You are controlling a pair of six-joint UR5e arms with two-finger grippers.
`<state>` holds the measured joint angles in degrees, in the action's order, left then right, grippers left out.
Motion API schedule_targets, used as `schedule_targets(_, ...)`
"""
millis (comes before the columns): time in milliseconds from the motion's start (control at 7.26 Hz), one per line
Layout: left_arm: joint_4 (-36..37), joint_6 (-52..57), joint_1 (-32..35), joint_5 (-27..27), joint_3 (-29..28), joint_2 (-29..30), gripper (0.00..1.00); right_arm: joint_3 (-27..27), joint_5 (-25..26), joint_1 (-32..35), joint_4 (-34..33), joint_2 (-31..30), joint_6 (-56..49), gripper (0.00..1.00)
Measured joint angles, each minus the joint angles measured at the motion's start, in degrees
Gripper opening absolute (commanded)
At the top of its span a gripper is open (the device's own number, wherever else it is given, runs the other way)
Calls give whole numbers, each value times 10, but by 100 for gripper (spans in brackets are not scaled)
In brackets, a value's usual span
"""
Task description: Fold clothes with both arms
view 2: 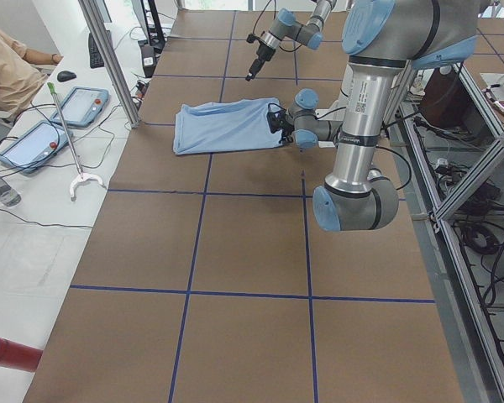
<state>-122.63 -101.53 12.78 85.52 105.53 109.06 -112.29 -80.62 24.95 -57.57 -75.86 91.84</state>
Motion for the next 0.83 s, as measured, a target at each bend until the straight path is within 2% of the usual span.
schedule_targets(826,7,-8,-12,3,-7,5,63,13,1,0,1,2,8,100)
